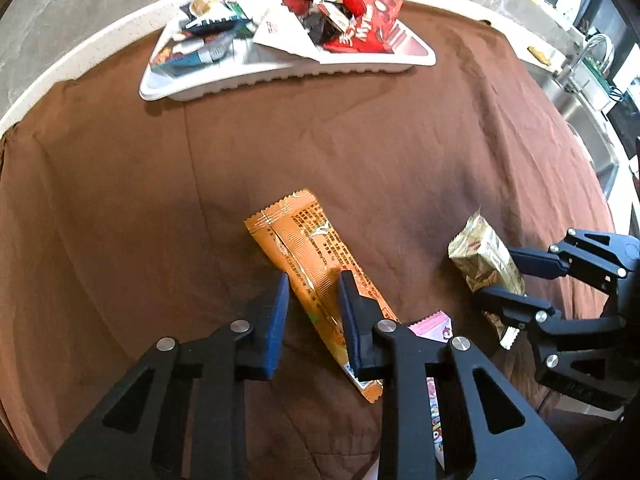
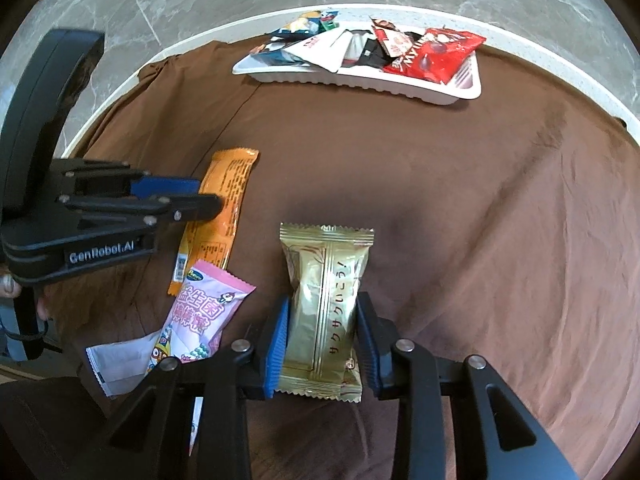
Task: Organize snacks
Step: 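Grasp orange stick packet with left tool while right tool grasps gold wrapped snack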
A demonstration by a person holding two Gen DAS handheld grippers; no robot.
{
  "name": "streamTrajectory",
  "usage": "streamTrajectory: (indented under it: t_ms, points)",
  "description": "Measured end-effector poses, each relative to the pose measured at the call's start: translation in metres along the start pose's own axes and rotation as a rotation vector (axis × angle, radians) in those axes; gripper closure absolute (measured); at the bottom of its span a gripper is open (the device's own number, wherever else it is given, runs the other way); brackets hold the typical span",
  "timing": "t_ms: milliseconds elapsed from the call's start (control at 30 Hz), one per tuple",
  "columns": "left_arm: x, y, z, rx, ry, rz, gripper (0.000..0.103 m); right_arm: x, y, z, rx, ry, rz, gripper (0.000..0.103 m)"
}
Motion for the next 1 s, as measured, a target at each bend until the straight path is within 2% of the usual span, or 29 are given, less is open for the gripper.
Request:
streamTrajectory:
  t_ms: [100,367,467,567,867,1000]
  points:
    - [-0.002,0.002,0.000,0.029,0.000,0.008,0.079,0.002,0.000,-0.001,-0.002,-0.004,-0.004,0.068]
    - [-0.005,0.007,-0.011,0.007,0.025,0.026,0.078,0.003,0.002,0.000,0.000,-0.012,-0.012,0.068]
    - [-0.006,0.007,-0.013,0.023,0.016,0.044,0.073,0.003,0.001,0.000,0.001,-0.013,-0.015,0.068]
    - [-0.008,0.006,-0.017,0.031,-0.001,0.063,0.058,0.002,0.001,0.001,-0.001,-0.012,-0.015,0.068]
    - [-0.013,0.004,-0.029,-0.032,0.055,0.024,0.054,0.000,-0.001,0.002,0.020,-0.026,-0.017,0.068]
    - [-0.012,0.002,-0.030,-0.046,0.049,0.013,0.058,-0.002,0.000,0.005,0.054,-0.042,-0.019,0.068]
Point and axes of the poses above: each gripper's, at about its wrist camera, not at the fingertips, and x roughly against the way its jaws point, z to its left, y to its top, the point moved 7 cm from there along -x, roughly the way its jaws point, and after that the axes turned 14 degrees about -z, right-handed, at the moved point
